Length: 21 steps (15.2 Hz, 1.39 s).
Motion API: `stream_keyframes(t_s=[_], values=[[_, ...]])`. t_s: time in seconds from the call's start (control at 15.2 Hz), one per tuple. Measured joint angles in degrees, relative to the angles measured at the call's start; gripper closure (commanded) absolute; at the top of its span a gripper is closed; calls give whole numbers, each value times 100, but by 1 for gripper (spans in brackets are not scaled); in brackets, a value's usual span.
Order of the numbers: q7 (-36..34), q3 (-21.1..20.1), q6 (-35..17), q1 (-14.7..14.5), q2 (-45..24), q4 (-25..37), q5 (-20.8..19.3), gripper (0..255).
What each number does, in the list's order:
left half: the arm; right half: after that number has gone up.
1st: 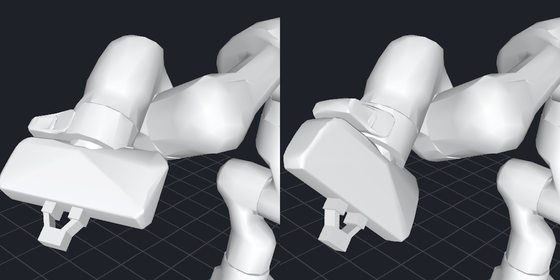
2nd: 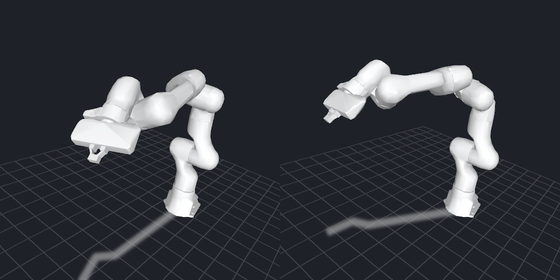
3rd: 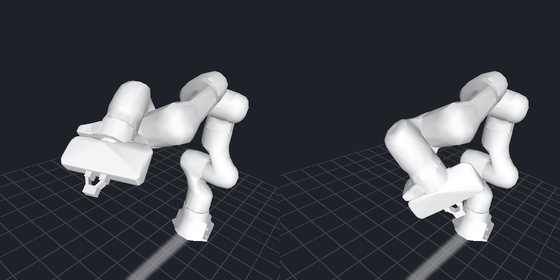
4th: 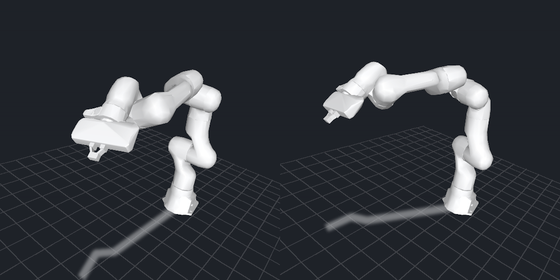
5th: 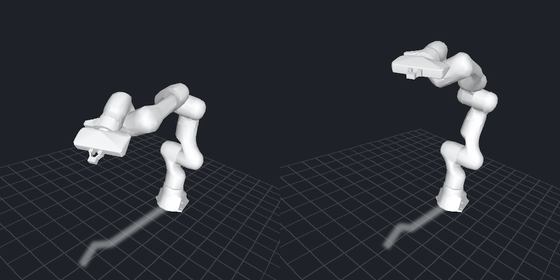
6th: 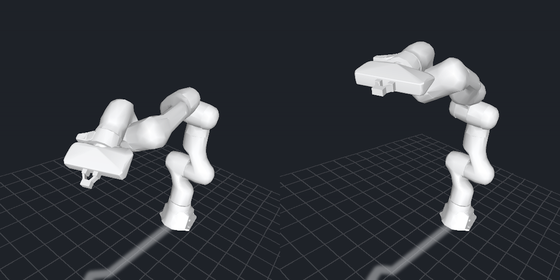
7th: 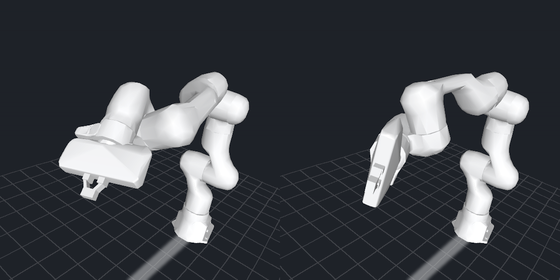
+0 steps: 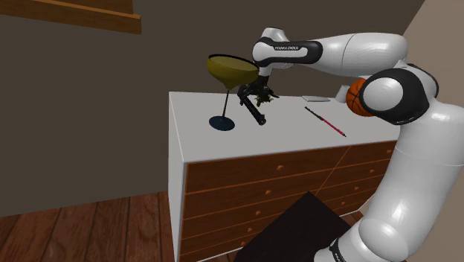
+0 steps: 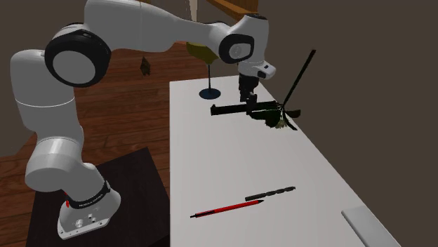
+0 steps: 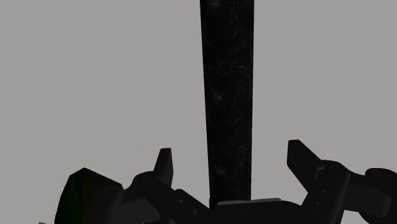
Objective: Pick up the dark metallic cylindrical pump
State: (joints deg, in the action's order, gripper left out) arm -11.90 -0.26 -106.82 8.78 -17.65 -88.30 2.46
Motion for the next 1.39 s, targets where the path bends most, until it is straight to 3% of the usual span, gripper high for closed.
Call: stream_keyframes(t_s=[0.07, 0.79, 1.39], values=[[5, 1, -21, 3, -3, -14, 2, 255], [10, 6, -4, 9, -10, 12, 0, 255], [-11, 7, 620, 13, 24, 600, -5, 255]])
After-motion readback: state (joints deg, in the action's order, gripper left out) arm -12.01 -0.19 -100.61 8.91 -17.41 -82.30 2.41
